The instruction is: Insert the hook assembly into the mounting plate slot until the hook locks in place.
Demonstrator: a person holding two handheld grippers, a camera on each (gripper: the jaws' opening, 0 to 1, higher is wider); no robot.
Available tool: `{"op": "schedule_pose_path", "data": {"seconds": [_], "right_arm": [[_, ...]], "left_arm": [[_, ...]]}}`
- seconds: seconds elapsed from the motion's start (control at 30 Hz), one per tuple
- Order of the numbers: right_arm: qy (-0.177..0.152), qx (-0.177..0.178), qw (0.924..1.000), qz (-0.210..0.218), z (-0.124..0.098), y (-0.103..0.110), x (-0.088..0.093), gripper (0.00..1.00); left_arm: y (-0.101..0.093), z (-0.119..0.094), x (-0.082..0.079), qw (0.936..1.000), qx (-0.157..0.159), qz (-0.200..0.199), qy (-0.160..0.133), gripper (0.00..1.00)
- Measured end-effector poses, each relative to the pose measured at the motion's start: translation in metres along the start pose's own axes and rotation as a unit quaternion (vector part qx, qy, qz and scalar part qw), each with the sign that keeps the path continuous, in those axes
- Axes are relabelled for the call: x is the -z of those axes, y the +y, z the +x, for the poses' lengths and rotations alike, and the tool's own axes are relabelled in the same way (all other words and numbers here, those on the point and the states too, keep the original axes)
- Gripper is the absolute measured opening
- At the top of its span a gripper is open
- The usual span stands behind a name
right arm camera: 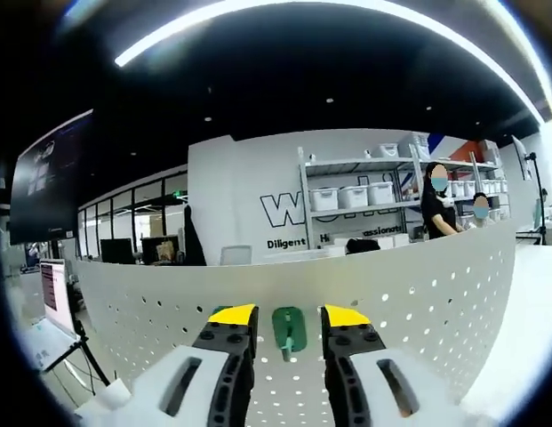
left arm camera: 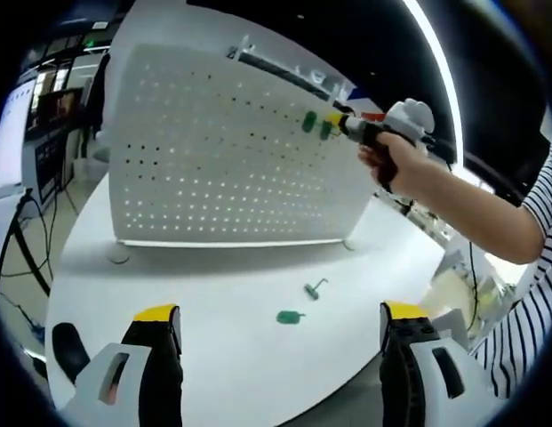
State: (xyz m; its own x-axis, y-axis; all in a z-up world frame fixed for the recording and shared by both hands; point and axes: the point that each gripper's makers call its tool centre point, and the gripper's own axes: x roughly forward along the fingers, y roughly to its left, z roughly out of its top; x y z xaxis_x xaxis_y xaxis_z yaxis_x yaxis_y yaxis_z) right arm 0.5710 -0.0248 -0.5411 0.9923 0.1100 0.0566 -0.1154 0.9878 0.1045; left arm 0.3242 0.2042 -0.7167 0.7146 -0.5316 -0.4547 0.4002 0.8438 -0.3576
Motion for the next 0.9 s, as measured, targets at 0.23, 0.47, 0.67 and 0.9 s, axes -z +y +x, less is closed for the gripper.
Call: {"op": "schedule_pose_path", "data": {"seconds": [0.23,0.47,0.67,0.9], "right_arm": [[0.020,-0.001,0.9997,-0.016,-0.022,-0.025,0.004,0.29],[0.051,-0.032,0.9979,-0.025,-0.051,-0.038,0.020,0.31],[0.073,-0.047,0.9949,-0.051,-0.077,-0.037,0.035,0.31],[0.127,-0.075,0.9876,-0.054,-0.111,-0.035,0.073,0.33]], "left_arm": [[0.005,-0.003,0.012,0.9996,-0.008,0.006,0.026,0.97],[0.010,-0.006,0.019,0.9993,-0.014,0.000,0.034,0.99],[0.012,-0.008,0.028,0.9985,-0.016,0.001,0.052,1.00],[0.012,-0.011,0.033,0.9980,-0.017,0.002,0.061,1.00]]}}
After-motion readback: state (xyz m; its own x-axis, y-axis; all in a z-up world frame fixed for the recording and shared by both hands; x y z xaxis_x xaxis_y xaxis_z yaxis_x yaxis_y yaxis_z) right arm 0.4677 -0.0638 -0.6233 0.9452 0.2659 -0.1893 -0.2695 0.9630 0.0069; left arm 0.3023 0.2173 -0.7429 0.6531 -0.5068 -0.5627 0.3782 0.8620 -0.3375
